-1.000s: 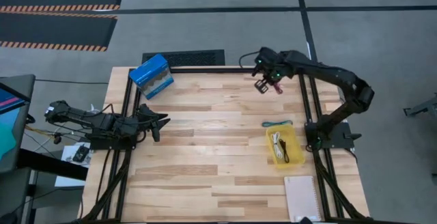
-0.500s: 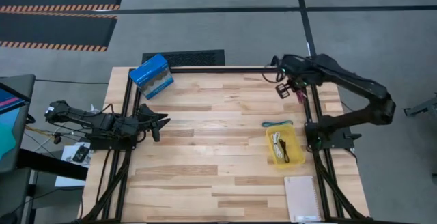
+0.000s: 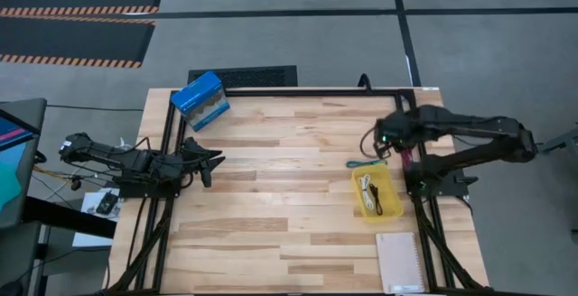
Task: Pick and place USB-C Cables
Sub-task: Put the pink charger cable into the yellow bin
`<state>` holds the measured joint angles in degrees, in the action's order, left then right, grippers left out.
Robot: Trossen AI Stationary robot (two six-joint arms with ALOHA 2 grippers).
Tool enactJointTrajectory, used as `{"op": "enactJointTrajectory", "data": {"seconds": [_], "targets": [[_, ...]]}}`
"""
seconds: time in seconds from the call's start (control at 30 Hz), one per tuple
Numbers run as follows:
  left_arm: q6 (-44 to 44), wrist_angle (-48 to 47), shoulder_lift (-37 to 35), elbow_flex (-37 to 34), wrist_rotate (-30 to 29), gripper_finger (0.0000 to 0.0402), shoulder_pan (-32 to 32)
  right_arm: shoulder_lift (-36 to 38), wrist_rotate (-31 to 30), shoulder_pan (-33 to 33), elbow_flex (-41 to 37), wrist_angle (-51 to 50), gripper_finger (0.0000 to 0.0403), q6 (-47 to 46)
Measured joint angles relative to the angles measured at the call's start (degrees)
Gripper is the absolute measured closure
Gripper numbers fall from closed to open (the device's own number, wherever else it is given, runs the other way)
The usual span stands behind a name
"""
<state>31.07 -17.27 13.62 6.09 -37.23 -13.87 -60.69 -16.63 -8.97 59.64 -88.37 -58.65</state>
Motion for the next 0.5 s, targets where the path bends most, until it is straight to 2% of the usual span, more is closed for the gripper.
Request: {"op": "enactJointTrajectory", "data": {"seconds": [0.23, 0.5], "targets": [[0.0, 0.0, 0.0, 0.0, 0.0, 0.0288, 0.0, -0.6, 2.1, 11.7, -4.2, 1.5, 0.039, -13.3], [0.0, 0.0, 0.0, 0.0, 0.0, 0.0288, 0.0, -4.6, 3.2, 23.1, -5.0, 4.8, 0.039, -26.7]]}}
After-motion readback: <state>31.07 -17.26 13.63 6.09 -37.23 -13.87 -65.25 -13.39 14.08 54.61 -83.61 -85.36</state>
